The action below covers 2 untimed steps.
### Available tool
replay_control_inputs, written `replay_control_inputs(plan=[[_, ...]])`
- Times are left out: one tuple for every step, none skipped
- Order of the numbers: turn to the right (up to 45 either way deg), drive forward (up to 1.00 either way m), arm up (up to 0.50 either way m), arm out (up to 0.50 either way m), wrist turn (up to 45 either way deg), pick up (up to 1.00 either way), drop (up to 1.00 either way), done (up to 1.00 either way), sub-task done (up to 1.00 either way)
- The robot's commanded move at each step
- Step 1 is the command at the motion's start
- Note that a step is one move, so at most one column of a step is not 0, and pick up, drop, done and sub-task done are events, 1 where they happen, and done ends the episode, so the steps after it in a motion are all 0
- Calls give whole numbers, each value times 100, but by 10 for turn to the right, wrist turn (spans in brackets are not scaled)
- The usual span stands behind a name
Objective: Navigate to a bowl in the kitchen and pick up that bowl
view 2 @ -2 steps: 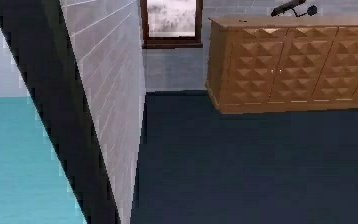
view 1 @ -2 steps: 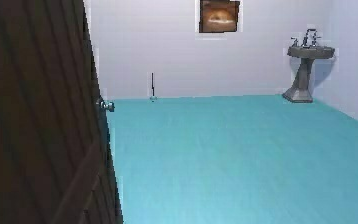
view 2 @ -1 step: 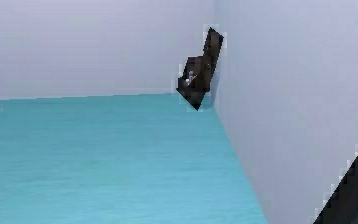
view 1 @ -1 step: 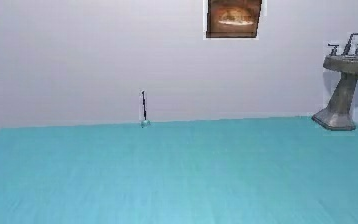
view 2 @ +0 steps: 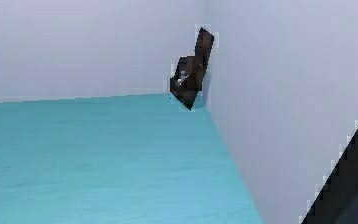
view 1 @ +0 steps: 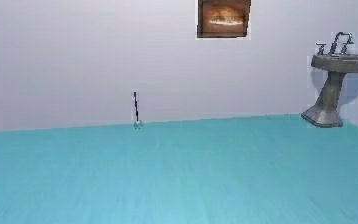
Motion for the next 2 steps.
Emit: replay_control_inputs(plan=[[450, 0, 0, 0, 0, 0, 0, 0, 0], [360, 0, 0, 0, 0, 0, 0, 0, 0]])
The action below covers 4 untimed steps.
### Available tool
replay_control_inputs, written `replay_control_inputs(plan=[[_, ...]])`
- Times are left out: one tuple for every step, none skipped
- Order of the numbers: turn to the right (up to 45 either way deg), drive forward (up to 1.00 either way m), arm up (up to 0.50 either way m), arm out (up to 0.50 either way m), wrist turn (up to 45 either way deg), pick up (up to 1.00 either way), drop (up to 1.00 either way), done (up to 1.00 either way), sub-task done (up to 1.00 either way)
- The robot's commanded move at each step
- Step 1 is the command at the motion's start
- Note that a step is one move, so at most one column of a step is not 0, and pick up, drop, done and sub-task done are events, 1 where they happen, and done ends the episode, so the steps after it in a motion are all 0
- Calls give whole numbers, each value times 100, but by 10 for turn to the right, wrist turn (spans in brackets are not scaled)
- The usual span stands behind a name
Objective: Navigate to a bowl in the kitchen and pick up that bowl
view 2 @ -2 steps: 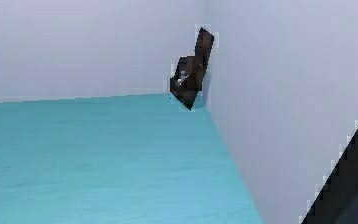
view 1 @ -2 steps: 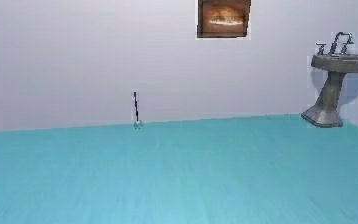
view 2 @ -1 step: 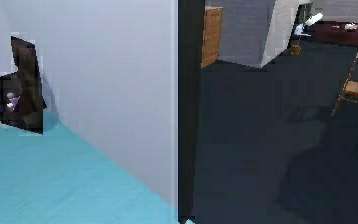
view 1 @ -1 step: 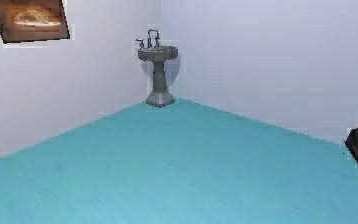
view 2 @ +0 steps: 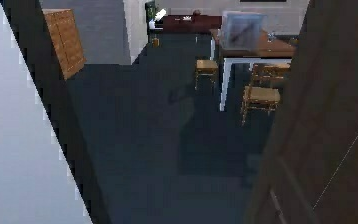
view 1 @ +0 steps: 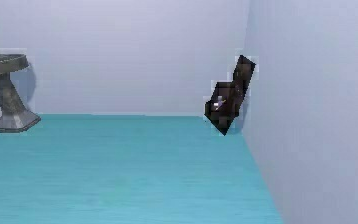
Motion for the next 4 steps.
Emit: replay_control_inputs(plan=[[0, 25, 0, 0, 0, 0, 0, 0, 0], [-450, 0, 0, 0, 0, 0, 0, 0, 0], [-360, 0, 0, 0, 0, 0, 0, 0, 0], [-30, 0, 0, 0, 0, 0, 0, 0, 0]])
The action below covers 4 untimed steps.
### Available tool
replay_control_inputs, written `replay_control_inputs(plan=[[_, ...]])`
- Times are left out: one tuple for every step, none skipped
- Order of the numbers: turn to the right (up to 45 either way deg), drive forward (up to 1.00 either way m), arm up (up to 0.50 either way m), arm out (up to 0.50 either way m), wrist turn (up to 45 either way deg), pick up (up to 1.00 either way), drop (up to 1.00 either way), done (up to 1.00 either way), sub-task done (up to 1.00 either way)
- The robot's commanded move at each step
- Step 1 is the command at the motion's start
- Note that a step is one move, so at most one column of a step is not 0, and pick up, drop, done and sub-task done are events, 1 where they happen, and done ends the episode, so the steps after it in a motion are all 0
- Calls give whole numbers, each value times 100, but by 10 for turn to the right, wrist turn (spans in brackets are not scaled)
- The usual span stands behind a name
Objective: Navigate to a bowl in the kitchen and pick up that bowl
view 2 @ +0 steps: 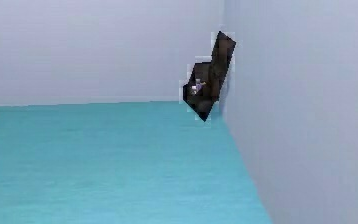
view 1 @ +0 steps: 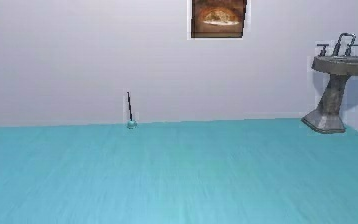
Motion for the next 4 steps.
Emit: replay_control_inputs(plan=[[0, 30, 0, 0, 0, 0, 0, 0, 0], [-450, 0, 0, 0, 0, 0, 0, 0, 0], [-120, 0, 0, 0, 0, 0, 0, 0, 0], [0, 15, 0, 0, 0, 0, 0, 0, 0]])
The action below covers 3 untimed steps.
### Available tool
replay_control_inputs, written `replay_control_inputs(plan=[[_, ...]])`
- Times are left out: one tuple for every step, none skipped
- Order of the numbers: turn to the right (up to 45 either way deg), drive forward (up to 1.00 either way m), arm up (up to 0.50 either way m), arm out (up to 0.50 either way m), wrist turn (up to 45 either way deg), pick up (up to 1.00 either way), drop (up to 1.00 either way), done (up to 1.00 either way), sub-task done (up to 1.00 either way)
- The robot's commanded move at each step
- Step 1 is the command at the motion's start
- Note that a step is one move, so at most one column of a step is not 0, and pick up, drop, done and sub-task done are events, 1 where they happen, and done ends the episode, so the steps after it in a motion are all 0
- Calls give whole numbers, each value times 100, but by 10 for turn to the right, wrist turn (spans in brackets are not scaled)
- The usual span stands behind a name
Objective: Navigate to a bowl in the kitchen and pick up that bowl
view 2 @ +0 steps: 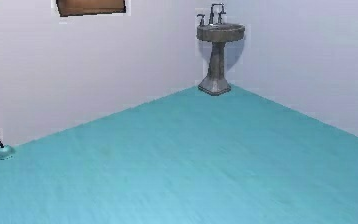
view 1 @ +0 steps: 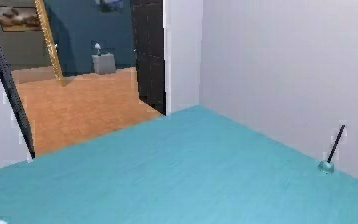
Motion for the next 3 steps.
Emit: replay_control_inputs(plan=[[-60, 0, 0, 0, 0, 0, 0, 0, 0], [0, 80, 0, 0, 0, 0, 0, 0, 0], [-300, 0, 0, 0, 0, 0, 0, 0, 0]])
